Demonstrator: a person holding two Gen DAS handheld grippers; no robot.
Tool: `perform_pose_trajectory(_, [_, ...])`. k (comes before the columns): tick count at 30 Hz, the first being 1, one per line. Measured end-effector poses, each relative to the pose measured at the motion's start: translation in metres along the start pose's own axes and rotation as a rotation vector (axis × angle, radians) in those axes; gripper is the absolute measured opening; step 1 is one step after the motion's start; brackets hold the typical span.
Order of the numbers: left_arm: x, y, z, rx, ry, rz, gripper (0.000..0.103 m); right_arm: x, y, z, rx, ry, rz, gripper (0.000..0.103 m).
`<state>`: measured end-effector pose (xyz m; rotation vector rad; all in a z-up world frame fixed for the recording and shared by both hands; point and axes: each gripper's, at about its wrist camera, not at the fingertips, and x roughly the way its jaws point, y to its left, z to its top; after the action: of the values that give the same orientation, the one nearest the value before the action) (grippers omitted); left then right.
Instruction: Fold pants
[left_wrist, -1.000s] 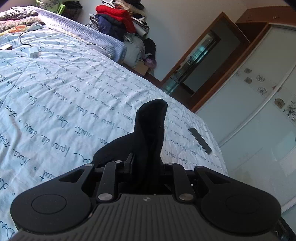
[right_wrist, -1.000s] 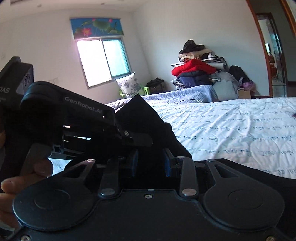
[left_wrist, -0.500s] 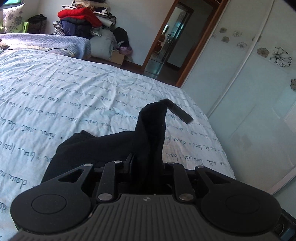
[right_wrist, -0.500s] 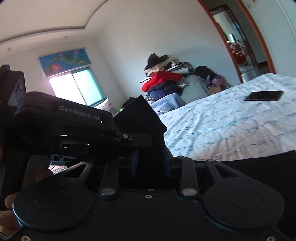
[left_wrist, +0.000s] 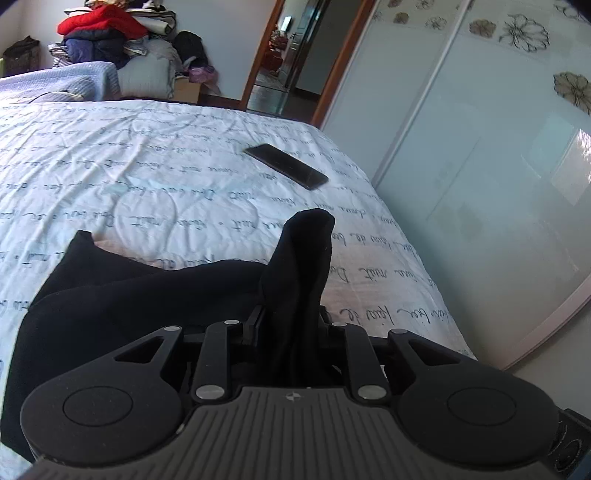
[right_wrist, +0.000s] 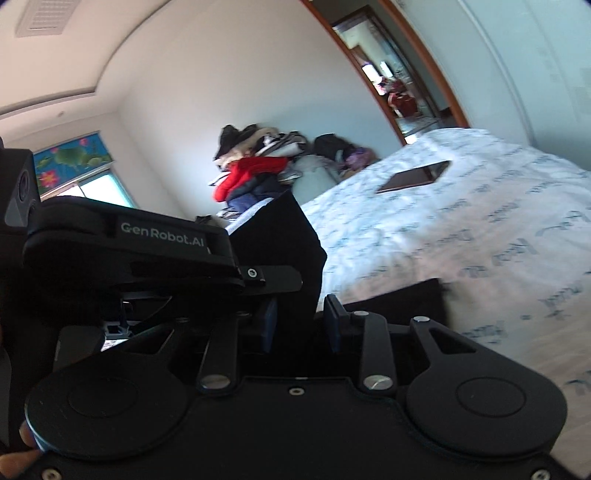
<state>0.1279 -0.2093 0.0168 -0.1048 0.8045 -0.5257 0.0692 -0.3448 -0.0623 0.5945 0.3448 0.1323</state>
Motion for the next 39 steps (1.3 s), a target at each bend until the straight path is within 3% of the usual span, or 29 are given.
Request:
perform_pose_trajectory(5, [0.024, -0.018, -0.006, 0.044, 0.026, 0.008, 0.032, -0.006, -0.017, 0.000, 0.011, 0.016, -0.061, 0.031])
perform_pose_trajectory(7, [0.037, -0.024, -0.010, 0.057, 0.050, -0.009, 0.038, -0.006, -0.022, 0.000, 0.008, 0.026, -0.097, 0.031])
perform_pose_trajectory(9, [0.052, -0.025, -0.012, 0.049, 0.101, -0.046, 0.051, -0.006, -0.030, 0.001, -0.021, 0.050, -0.176, 0.033])
perform_pose_trajectory(11, [0.056, -0.016, -0.012, -0.002, 0.132, -0.100, 0.055, -0.011, -0.032, 0.000, -0.098, 0.045, -0.273, 0.058])
perform_pose_trajectory(13, [0.045, -0.007, -0.011, -0.044, 0.104, -0.146, 0.055, -0.020, -0.035, -0.001, -0.165, 0.012, -0.365, 0.061])
perform_pose_trajectory(15, [0.031, 0.004, -0.008, -0.052, 0.049, -0.118, 0.056, -0.029, -0.039, 0.002, -0.198, -0.011, -0.443, 0.061])
perform_pose_trajectory(17, [0.016, 0.018, -0.004, -0.045, -0.012, -0.052, 0.064, -0.037, -0.047, 0.008, -0.171, -0.028, -0.429, 0.061])
perform_pose_trajectory(19, [0.005, 0.037, 0.001, -0.043, -0.046, 0.047, 0.072, -0.038, -0.053, 0.017, -0.128, -0.036, -0.358, 0.061])
perform_pose_trajectory(25, [-0.005, 0.095, 0.007, -0.063, -0.052, 0.309, 0.072, -0.007, -0.040, 0.031, -0.070, 0.032, -0.101, 0.060])
perform_pose_trajectory(28, [-0.013, 0.120, 0.003, -0.119, -0.056, 0.341, 0.072, 0.022, -0.036, 0.032, -0.094, 0.100, -0.115, 0.056])
perform_pose_trajectory(31, [-0.014, 0.130, 0.003, -0.130, -0.050, 0.354, 0.073, 0.044, -0.043, 0.034, -0.063, 0.171, -0.136, 0.041])
perform_pose_trajectory(35, [-0.003, 0.133, 0.012, -0.084, -0.044, 0.373, 0.083, 0.040, -0.042, 0.032, -0.086, 0.164, -0.166, 0.008])
perform_pose_trajectory(39, [0.027, 0.135, 0.024, 0.028, 0.011, 0.443, 0.084, 0.030, -0.052, 0.034, -0.083, 0.147, -0.207, 0.006])
